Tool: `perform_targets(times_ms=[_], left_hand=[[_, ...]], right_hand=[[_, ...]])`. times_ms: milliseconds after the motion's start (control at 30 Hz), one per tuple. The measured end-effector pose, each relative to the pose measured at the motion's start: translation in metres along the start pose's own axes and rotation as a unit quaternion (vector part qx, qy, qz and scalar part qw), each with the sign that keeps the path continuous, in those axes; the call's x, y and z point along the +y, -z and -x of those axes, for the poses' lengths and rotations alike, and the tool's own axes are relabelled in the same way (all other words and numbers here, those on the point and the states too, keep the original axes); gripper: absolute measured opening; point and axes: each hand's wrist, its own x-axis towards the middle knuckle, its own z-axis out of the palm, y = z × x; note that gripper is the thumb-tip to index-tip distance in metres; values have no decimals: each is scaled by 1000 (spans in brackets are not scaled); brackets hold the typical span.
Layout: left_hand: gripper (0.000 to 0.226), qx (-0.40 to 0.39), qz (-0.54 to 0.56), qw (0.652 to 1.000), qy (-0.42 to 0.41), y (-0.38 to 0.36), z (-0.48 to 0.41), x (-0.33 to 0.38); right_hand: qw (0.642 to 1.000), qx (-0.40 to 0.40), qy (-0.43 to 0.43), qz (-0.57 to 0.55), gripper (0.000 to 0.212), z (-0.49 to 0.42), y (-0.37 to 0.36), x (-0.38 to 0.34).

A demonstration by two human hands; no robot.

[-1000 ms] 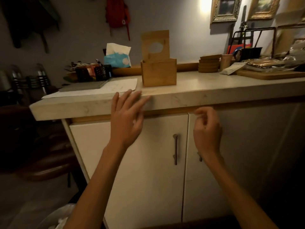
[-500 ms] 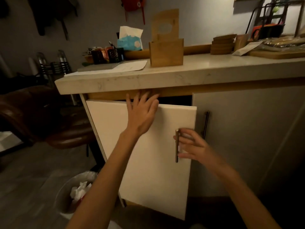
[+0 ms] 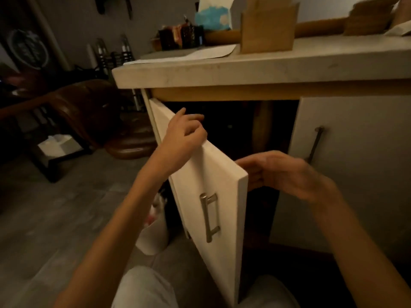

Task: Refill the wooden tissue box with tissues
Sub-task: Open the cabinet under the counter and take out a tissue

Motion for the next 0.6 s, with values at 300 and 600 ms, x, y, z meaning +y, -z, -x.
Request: perform_targets(times_ms=[300,600], left_hand=[[96,-31,-5,962,273,71,24,-8],[49,-36,-395,881,260,92,-38,-51]], right_hand=[[987,-72,-82,114,33,-102,-52,29],[834,295,-186,427,30,-206,54,107]])
